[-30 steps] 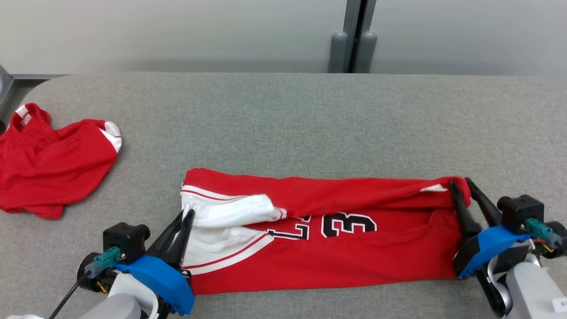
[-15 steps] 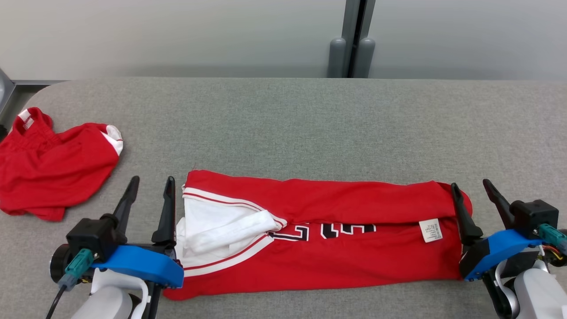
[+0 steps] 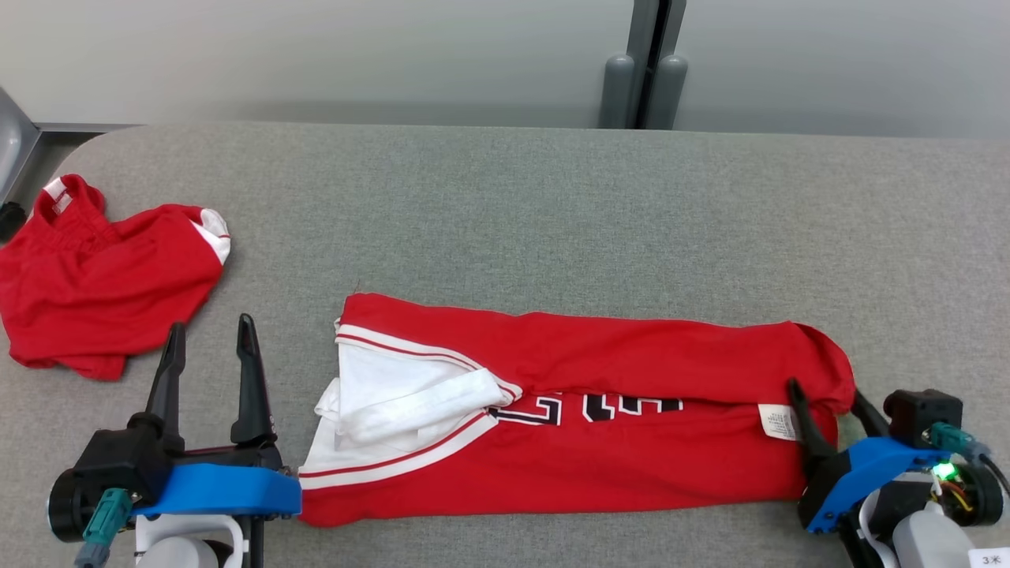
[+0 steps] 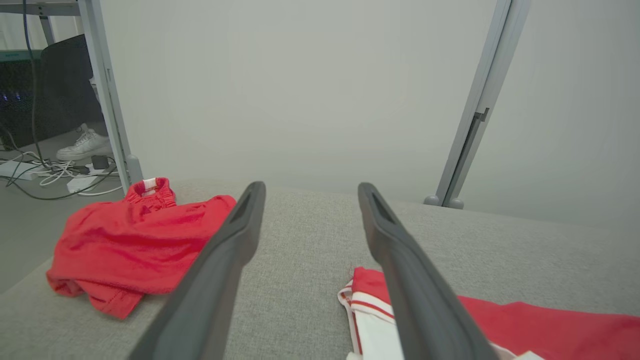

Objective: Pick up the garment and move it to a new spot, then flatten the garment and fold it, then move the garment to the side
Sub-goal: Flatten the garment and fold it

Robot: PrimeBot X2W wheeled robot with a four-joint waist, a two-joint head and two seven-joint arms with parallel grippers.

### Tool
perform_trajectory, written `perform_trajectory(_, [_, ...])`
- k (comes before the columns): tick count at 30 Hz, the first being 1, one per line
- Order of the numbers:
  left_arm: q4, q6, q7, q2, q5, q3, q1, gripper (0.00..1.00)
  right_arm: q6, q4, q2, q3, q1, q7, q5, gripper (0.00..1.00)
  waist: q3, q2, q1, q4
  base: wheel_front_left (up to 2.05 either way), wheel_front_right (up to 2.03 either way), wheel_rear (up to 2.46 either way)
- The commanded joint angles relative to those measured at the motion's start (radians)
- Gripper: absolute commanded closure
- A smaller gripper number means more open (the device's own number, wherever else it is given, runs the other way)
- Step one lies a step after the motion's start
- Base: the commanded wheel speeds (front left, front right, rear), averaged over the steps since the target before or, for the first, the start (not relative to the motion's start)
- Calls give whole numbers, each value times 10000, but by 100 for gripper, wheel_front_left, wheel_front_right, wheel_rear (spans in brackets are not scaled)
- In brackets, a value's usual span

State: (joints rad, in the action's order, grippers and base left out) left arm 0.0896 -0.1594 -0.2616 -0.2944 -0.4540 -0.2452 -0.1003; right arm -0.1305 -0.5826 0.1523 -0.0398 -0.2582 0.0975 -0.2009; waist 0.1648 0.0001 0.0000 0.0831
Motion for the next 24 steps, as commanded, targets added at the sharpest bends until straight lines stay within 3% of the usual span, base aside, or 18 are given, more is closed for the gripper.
perform_trajectory(1, [60,155,-46,172,270,308,118,0,-6,-184,-96,-40,179,-53,37,0,24,-1,0,10,0,0,0])
perform_trajectory(8, [308,654,-46,899,1128,1295,351,0,-6,-729,-454,34,293,39,-195,0,39,-1,0,17,0,0,0])
perform_trajectory(9, [347,713,-46,965,1265,1399,360,0,-6,-796,-501,66,303,29,-260,49,33,-1,0,10,0,0,0])
perform_trajectory(10, [381,803,-46,1040,1375,1508,358,0,-6,-853,-535,113,306,19,-342,67,25,-1,0,4,0,0,0])
perform_trajectory(11, [418,879,-47,1115,1486,1614,375,0,-6,-904,-569,143,296,43,-436,100,17,-1,0,-1,0,0,0])
perform_trajectory(16, [560,1181,-47,1454,1935,2071,497,0,-1,-918,-428,16,96,297,-651,100,-38,-1,0,-66,0,0,0])
perform_trajectory(24, [725,1595,-47,1815,2473,2645,536,0,0,-670,705,-956,-216,301,-780,100,-152,-1,0,-212,0,0,0])
